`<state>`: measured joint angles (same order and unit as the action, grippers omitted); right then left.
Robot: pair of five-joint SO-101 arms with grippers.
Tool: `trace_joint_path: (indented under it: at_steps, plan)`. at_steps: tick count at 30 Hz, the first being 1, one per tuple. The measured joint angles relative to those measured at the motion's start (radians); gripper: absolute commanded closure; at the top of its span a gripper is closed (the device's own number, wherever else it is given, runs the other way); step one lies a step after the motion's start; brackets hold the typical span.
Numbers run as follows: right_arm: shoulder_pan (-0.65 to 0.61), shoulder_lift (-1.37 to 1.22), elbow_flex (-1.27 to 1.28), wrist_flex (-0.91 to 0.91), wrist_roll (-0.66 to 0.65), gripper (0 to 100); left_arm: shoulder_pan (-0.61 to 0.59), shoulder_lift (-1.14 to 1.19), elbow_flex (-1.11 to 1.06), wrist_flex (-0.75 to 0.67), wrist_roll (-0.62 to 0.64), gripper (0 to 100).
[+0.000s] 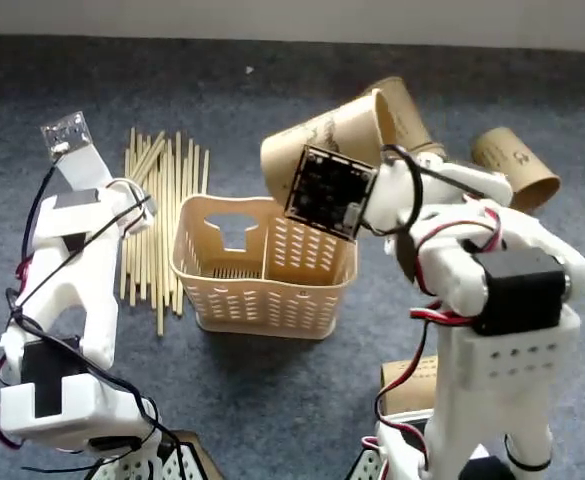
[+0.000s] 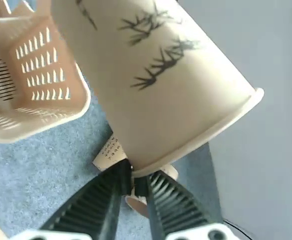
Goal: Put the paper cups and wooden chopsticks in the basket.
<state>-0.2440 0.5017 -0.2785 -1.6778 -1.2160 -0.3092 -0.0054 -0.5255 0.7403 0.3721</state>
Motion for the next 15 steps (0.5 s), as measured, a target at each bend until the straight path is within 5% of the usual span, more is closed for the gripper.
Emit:
trace_joint_path:
  at_steps: [6,15]
  plan:
    - [-0.074,-0.106,0.029,-0.068,0.041,99.4,0.0,0.0,-0.014,-0.038,-0.003,78]
    - [0.075,-0.112,0.077,-0.071,0.009,99.4,0.006,0.0,-0.014,-0.04,-0.009,78]
